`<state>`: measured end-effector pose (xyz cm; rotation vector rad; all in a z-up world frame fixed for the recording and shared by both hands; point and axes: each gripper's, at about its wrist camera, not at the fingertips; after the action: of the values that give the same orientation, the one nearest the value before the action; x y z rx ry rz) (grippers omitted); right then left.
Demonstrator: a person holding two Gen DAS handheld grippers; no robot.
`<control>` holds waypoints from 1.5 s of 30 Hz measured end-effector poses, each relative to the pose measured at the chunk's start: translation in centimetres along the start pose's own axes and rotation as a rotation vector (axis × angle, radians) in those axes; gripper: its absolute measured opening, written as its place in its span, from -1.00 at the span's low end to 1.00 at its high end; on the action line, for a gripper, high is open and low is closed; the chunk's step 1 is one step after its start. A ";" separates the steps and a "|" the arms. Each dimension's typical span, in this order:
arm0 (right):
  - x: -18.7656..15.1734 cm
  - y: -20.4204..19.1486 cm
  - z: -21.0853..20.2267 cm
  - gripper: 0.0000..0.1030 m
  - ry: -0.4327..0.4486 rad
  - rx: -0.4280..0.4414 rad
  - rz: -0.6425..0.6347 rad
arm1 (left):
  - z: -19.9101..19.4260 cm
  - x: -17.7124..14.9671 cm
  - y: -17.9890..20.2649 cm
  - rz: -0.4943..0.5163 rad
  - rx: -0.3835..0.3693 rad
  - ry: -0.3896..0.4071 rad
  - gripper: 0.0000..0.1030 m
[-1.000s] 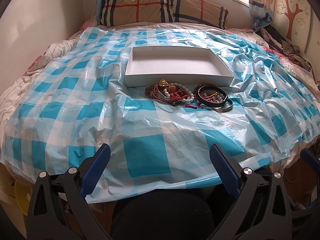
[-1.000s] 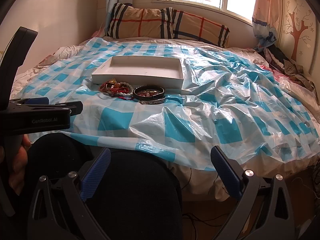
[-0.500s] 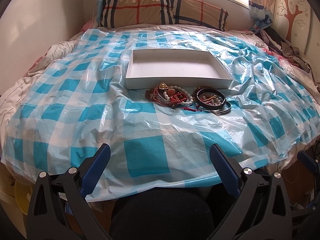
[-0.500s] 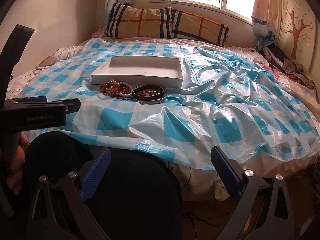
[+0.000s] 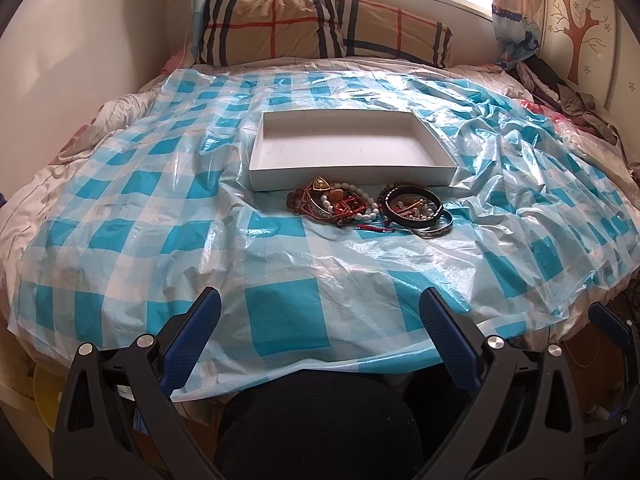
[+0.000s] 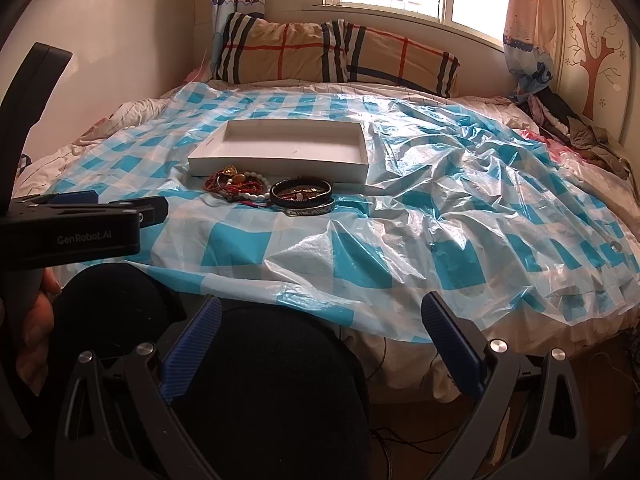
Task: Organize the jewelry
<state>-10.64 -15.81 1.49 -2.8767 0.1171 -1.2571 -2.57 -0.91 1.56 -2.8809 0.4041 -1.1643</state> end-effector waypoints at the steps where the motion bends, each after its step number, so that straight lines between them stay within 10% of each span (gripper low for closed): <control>1: 0.4 0.1 -0.3 0.86 0.000 0.005 -0.006 | -0.4 0.2 -0.2 -0.004 -0.007 0.008 0.85; 26: 7.7 0.9 -1.6 0.86 0.004 0.176 0.047 | -4.5 3.3 -3.5 0.053 0.046 0.038 0.85; 45: 9.1 1.6 6.9 0.86 -0.082 0.174 0.017 | 8.6 7.0 -4.1 0.039 -0.138 -0.102 0.23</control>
<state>0.50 -18.19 3.40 -2.7671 0.0294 -1.0855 9.07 0.63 0.51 -3.0177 0.5567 -1.0170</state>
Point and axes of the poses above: each gripper's, at about its wrist camera, not at the fingertips, and z roughly the way its jaws point, y to its right, x to its top, and after that the axes turned 9 degrees about z, right-handed
